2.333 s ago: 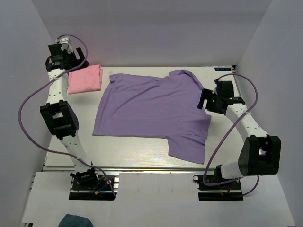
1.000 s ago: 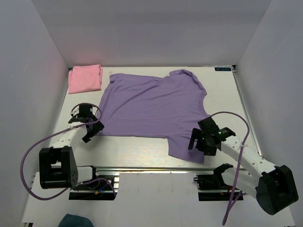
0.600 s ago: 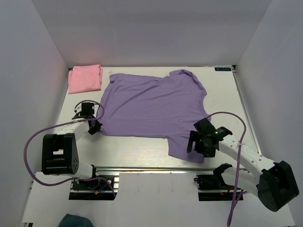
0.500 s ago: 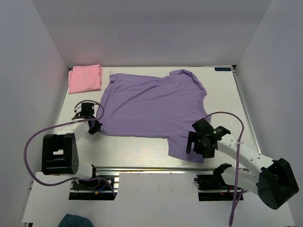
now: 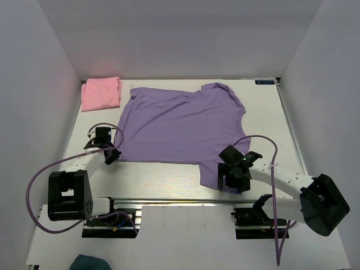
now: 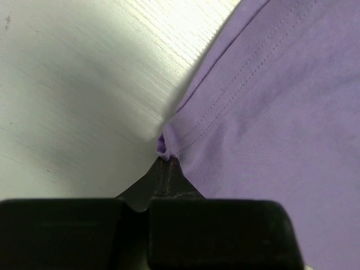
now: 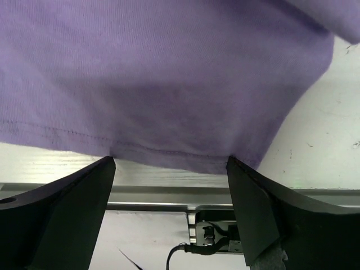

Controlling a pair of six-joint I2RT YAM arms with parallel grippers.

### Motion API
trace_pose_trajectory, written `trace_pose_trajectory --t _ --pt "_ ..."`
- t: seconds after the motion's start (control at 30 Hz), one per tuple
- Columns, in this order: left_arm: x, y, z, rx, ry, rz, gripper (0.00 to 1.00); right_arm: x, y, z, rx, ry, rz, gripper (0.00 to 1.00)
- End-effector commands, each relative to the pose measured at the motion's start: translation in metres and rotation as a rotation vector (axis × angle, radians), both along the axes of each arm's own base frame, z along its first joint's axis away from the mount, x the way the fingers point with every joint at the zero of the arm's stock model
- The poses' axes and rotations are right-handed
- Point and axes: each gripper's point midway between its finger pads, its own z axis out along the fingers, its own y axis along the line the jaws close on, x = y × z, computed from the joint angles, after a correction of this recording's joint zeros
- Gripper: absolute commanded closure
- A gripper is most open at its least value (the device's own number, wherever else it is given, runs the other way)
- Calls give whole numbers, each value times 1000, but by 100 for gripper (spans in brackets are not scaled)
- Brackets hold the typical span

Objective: Fold and stack the t-shirts
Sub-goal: Grap the side of the flattened tshirt closest away from the robot with both arms

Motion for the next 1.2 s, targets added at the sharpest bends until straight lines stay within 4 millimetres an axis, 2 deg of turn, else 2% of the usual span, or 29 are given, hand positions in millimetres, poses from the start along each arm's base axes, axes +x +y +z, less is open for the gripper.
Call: trace_pose_trajectory --t 0.0,0.03,0.13,0.17,0.2,0.23,0.37,0.4,0.47,0.5,0.6,0.63,0.7,0.73,0.83,0.93,0.97,1.07,1.13,1.17 --pt "-6 -1 5 4 -3 -13 100 11 3 -14 -11 -43 -25 14" --pt "-6 -1 5 4 -2 -13 100 15 7 -16 -1 -57 -32 14" --pt "-5 -3 8 -3 -14 -18 100 21 1 -19 -50 -73 -69 34" --pt "-6 -3 5 -3 -15 -18 100 22 -1 -19 -62 -85 -85 51" --pt "-7 -9 2 -35 -16 -36 100 22 -2 -20 -64 -83 -103 85" --pt "-8 -12 0 -49 -8 -43 100 22 -2 -20 -65 -87 -109 98" --pt "-12 -17 -7 -75 5 -57 100 20 5 -16 -21 -76 -108 100" --pt "-14 -20 -8 -98 12 -38 100 15 13 -11 32 -62 -76 100" --pt "-18 -23 -3 -119 32 -23 100 7 15 -7 60 -35 -51 100" --pt "-23 -23 -3 -124 45 -14 100 0 22 3 122 -23 -24 100" --pt "-35 -21 17 -128 61 56 100 -3 26 25 171 -44 -3 100" --pt "-49 -19 18 -125 101 88 100 -9 19 32 153 -27 -5 100" --pt "-50 -16 34 -113 66 108 100 -8 21 44 157 -31 -1 100" --pt "-55 -13 36 -98 71 127 100 -22 15 45 142 34 1 100" --pt "-59 -4 49 -52 70 148 100 -32 8 47 115 66 14 100" --pt "-56 -2 46 -39 87 155 100 -26 7 51 114 33 16 100" --pt "-51 -4 45 -52 80 149 100 -19 13 59 140 0 22 100" --pt "-37 -11 40 -87 61 122 100 12 11 70 104 -137 -4 100" --pt "-26 -13 44 -101 25 114 100 21 8 64 68 -158 -68 100" --pt "-22 -14 43 -109 18 109 100 35 24 64 135 -196 -84 100"
